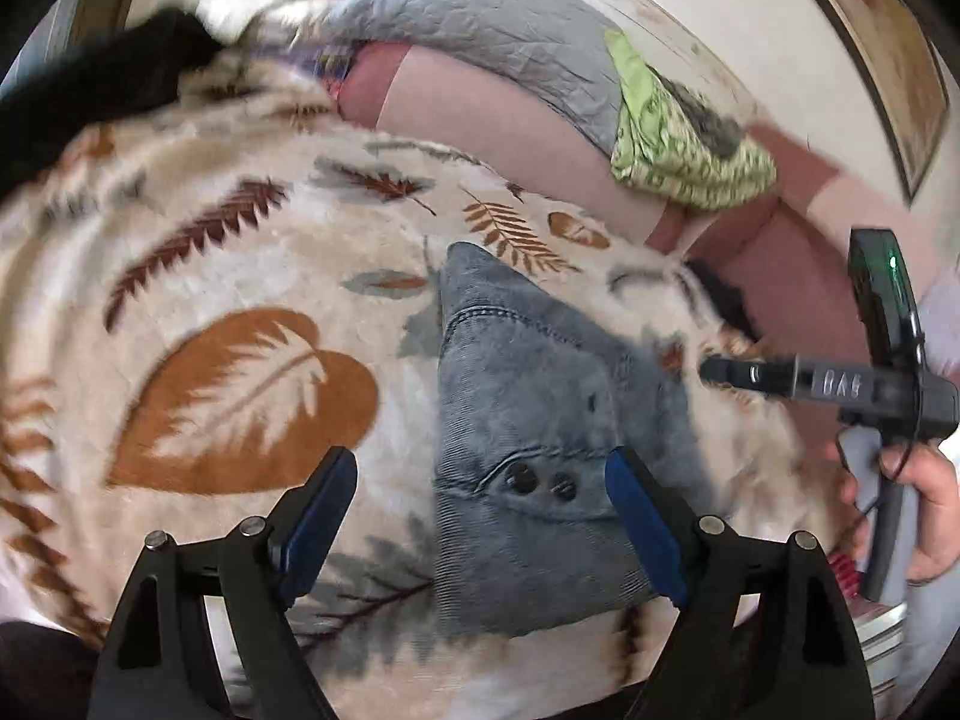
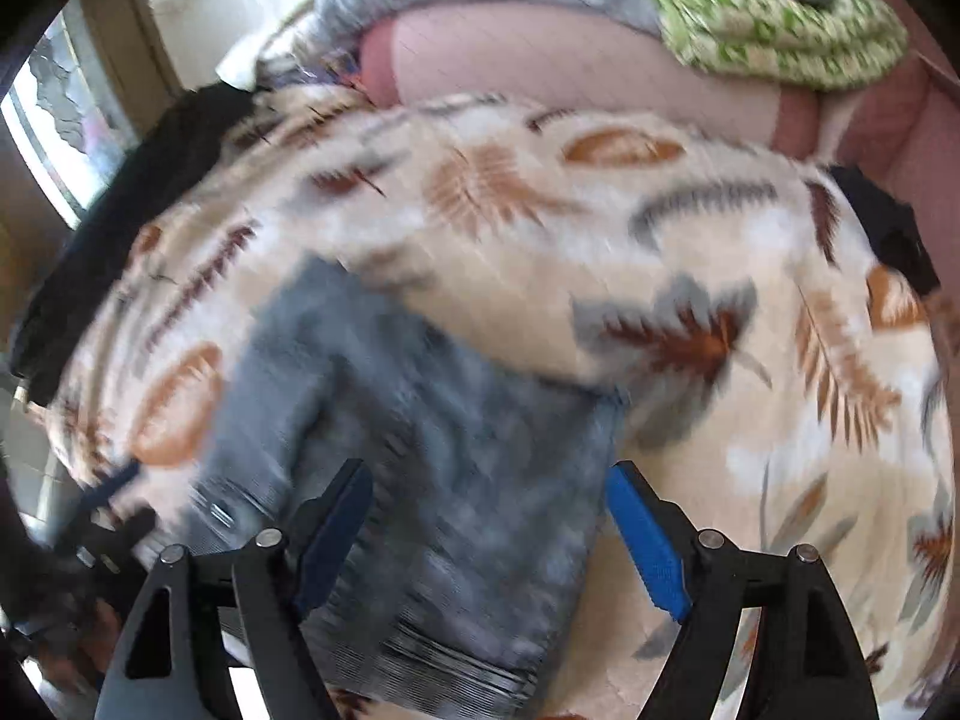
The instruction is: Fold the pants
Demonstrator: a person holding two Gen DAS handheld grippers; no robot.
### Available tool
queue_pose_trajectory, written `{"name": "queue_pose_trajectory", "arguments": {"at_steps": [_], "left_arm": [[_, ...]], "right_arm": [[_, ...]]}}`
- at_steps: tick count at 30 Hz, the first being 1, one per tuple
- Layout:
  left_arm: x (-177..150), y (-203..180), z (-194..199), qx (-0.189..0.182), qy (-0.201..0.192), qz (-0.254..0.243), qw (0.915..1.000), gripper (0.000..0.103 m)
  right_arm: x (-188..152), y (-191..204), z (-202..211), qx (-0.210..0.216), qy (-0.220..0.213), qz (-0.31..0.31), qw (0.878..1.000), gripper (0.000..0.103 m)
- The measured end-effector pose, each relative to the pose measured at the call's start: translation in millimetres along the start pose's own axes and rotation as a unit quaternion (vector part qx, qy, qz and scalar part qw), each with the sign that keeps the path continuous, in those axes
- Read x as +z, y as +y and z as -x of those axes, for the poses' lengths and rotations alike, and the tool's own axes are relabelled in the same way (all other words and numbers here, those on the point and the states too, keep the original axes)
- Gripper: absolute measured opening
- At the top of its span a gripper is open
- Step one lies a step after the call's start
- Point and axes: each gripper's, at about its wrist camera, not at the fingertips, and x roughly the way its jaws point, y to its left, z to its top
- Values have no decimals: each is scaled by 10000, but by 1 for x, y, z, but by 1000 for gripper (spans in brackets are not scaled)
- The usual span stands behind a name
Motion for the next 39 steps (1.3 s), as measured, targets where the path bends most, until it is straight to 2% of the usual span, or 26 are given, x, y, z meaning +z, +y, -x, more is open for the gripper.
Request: {"name": "queue_pose_trajectory", "arguments": {"at_steps": [1,4,6,8,11,12,13,14,15,16,18,19,20,21,23,26,28,30,31,32,33,35,37,39], "left_arm": [[3,4,-4,-33,103,212,9997,85],[5,5,-19,-221,402,595,9972,85],[3,3,-27,-217,479,632,9966,85],[2,5,-36,-126,584,754,9954,85],[-1,12,-47,-257,783,973,9918,85],[-2,12,-51,-281,857,970,9912,85],[-3,11,-54,-307,906,901,9913,84],[-3,8,-55,-256,880,820,9924,81],[-4,6,-55,-197,873,729,9933,75],[-4,1,-57,-259,923,611,9935,60],[-6,-4,-59,-191,895,498,9946,58],[-6,-7,-61,-141,894,443,9949,58],[-7,-8,-62,-122,876,423,9952,59],[-8,-9,-62,-115,859,418,9954,59],[-8,-10,-63,-111,793,385,9960,61],[-11,-9,-54,-127,775,404,9961,63],[-8,-8,-40,-155,605,409,9972,65],[-7,-6,-20,-169,358,431,9983,68],[-8,-9,-18,-112,306,411,9986,72],[-10,-12,-21,1,359,347,9988,73],[-12,-16,-28,135,546,206,9982,73],[-22,-29,-46,407,1071,-277,9930,73],[-24,-35,-26,543,638,-334,9959,72],[-24,-38,-8,416,320,-325,9981,73]], "right_arm": [[17,9,-4,151,70,80,9998,86],[73,45,-34,443,638,451,9960,86],[105,63,-67,555,1222,474,9898,86],[129,81,-109,416,1753,630,9816,86],[133,102,-158,151,2386,788,9678,85],[129,107,-172,60,2607,937,9608,69],[125,108,-183,26,2793,987,9551,27],[120,108,-189,-25,2911,1032,9511,22],[120,107,-188,-43,2826,1045,9535,22],[122,100,-181,20,2620,904,9608,22],[126,84,-168,151,2193,519,9742,24],[127,76,-159,225,1872,319,9815,37],[126,65,-150,92,1660,86,9861,53],[124,56,-141,-82,1473,-86,9890,78],[112,33,-107,-68,801,-435,9958,80],[74,5,-59,749,582,-815,9921,80],[36,-10,-32,689,392,-736,9941,80],[2,-25,-32,715,450,-716,9938,80],[-19,-33,-43,596,626,-686,9939,80],[-39,-44,-64,172,1001,-538,9934,80],[-52,-54,-72,131,1039,-562,9929,79],[-56,-60,-50,342,649,-679,9950,79],[-56,-58,-17,305,240,-662,9970,80],[-61,-52,13,274,-222,-438,9984,82]]}}
